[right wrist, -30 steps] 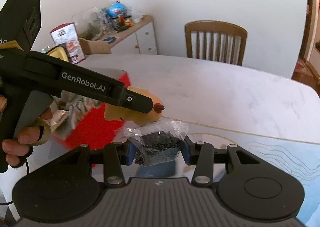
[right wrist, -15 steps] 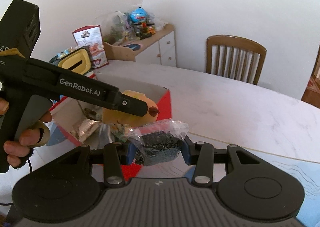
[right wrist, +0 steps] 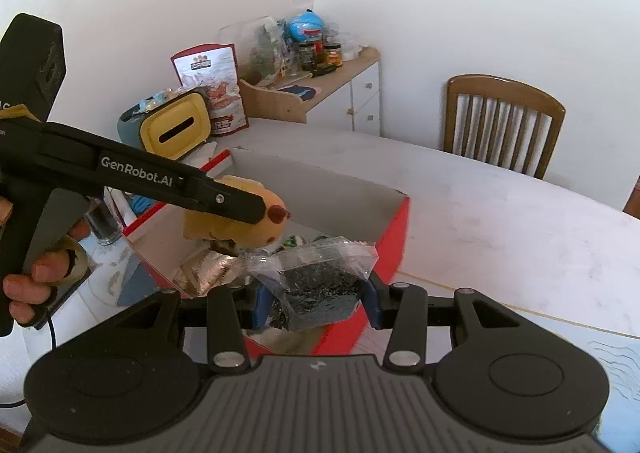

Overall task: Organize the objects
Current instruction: 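Carry clear bag and yellow plush up and over into the cardboard box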

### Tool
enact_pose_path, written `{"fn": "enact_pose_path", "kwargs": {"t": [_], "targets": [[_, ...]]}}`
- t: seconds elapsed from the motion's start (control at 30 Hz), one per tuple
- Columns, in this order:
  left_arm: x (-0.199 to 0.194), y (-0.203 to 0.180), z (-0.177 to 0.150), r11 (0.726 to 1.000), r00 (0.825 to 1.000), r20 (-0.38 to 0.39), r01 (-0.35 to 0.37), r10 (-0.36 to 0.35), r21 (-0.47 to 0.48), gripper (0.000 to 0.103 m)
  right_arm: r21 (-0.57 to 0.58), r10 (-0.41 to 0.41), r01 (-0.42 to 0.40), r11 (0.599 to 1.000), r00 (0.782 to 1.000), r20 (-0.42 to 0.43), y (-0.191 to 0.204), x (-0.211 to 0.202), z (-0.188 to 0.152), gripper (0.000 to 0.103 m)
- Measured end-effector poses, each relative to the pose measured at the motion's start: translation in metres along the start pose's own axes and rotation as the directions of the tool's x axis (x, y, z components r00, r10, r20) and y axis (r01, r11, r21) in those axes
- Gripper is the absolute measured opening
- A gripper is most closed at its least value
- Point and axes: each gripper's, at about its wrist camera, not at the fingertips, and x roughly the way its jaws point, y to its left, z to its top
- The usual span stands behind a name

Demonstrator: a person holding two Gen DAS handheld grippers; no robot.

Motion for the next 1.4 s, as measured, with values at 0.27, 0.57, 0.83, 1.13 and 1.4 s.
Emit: {"fn": "enact_pose_path", "kwargs": {"t": [0.27,0.57,0.83,1.13,1.4], "targets": [[-0.005,0.040,0.005,0.999,0.999,0.011,-0.051,0.051,-0.013,0.058,-0.019,-0.007,0.007,1.000,1.000,-0.013,0.022,0.027,0.011,0.044],[0.014,0.079,0.012,0.994,0.995,-0.008,-0.102,0.101,-0.028,0.058,-0.006,-0.025,0.025,1.000,0.997,-0.068,0.030,0.070,0.013,0.044],[0.037,0.093,0.019,0.992,0.992,-0.020,-0.127,0.127,-0.020,0.058,-0.015,0.003,-0.005,1.000,0.994,-0.112,0.045,0.097,0.008,0.044],[0.065,0.097,0.023,0.989,0.988,-0.046,-0.150,0.150,0.003,0.058,-0.049,0.023,-0.031,0.998,0.987,-0.162,0.063,0.124,0.007,0.044],[0.085,0.103,0.019,0.983,0.979,-0.084,-0.184,0.185,0.028,0.058,-0.037,0.035,-0.044,0.998,0.977,-0.208,0.062,0.142,-0.002,0.044]]}}
